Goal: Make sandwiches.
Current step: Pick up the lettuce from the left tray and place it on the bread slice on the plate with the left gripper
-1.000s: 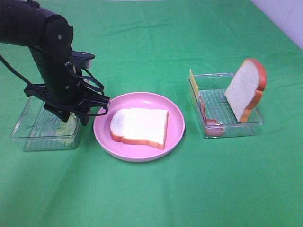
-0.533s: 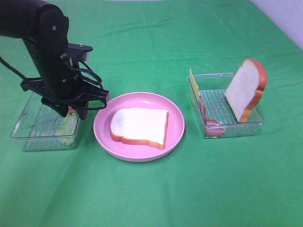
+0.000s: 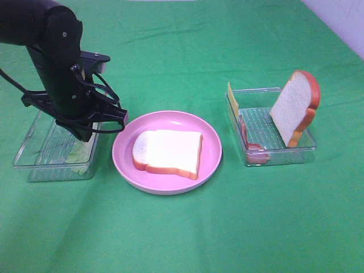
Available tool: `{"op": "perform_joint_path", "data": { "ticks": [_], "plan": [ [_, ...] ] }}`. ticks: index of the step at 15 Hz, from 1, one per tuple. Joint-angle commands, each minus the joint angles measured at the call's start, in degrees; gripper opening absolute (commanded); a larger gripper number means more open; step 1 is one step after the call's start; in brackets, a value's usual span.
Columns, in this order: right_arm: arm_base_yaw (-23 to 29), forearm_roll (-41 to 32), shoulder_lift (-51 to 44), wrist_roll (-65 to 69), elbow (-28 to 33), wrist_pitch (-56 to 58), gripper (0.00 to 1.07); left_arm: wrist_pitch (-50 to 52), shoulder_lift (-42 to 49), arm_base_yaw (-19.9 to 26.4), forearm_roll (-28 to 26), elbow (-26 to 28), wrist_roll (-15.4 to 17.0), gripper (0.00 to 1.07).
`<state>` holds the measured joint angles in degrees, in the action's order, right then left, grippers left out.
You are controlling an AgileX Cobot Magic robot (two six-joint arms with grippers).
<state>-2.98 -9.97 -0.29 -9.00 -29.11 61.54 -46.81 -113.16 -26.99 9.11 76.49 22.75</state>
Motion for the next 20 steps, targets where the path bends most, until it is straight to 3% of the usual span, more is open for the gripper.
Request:
{"op": "perform_joint_path", "data": {
  "ticks": [1, 3, 7, 14, 17, 20],
  "plan": [
    [-0.4, -0.2, -0.9, 0.1, 0.1, -0.6, 0.82, -0.2, 2.8, -0.2, -0.3, 0.1, 0.5, 0.0],
    [-0.4, -0.2, -0.9, 0.1, 0.1, -0.6, 0.82, 0.5, 5.9, -0.2, -0.7, 0.1, 0.2, 0.0],
    [-0.4, -0.2, -0.9, 0.1, 0.1, -0.6, 0.82, 6.1, 13.2, -0.2, -16.2, 0.1, -8.0, 0.0],
    [-0.4, -0.2, -0.9, 0.1, 0.1, -0.6, 0.82, 12.5, 11.3, -0.2, -60.8, 0.1, -41.5, 0.0],
    [-0.4, -0.2, -0.9, 0.1, 0.1, -0.6, 0.82, 11.2, 5.8, -0.2, -71.8, 0.1, -50.3, 0.0],
    [-0.4, -0.2, -0.9, 0.1, 0.1, -0.6, 0.82, 10.8, 0.9, -0.2, -73.6, 0.1, -54.5, 0.0]
  ]
}}
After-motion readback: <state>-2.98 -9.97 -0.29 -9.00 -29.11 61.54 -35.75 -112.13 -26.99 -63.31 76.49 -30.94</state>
